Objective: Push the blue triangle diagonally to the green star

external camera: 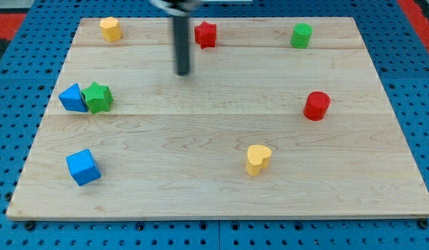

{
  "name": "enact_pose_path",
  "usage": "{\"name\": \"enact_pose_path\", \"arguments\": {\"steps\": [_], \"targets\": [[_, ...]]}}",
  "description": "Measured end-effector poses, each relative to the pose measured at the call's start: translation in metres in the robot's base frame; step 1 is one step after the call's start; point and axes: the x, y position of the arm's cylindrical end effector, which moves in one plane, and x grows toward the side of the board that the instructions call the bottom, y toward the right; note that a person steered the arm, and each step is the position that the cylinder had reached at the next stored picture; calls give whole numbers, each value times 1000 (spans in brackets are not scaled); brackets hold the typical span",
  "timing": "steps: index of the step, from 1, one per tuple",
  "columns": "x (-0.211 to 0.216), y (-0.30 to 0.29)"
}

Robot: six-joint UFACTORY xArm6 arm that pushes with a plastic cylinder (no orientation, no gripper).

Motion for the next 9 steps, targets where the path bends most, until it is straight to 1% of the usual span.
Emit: {"name": "enact_pose_path", "arguments": {"steps": [1,2,3,4,6,7,8,9], "targets": [[2,-119],[48,-145],[90,-115],[123,-52],[134,-140],[174,-124],[180,-53],[149,-85]]}}
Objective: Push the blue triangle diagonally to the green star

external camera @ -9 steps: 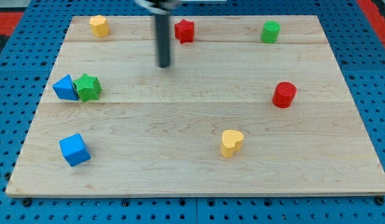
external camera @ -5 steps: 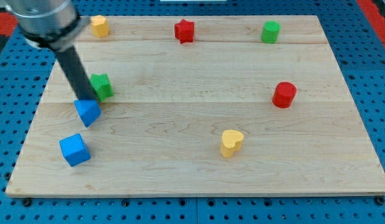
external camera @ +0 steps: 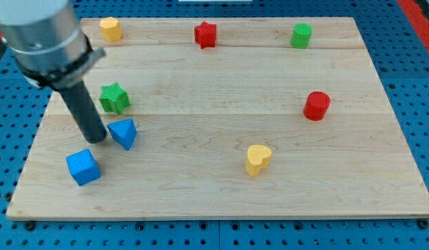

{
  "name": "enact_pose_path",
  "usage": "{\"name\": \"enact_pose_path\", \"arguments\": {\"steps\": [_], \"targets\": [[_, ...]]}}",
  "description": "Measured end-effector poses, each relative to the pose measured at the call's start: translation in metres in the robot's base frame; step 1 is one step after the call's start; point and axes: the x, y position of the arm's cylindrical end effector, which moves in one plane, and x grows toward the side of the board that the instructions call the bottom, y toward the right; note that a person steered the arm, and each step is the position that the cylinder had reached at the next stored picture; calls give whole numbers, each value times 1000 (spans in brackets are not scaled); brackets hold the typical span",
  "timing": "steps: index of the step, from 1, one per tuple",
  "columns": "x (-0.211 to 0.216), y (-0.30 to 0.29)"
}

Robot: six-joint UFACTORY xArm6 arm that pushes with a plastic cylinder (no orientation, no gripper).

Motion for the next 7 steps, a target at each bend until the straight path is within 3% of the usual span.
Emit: {"name": "enact_pose_path", "arguments": {"steps": [1,2,3,4,5,7], "targets": [[-16,20],[2,113],[15,151],[-23,103],[-13,6],[43,174]]}}
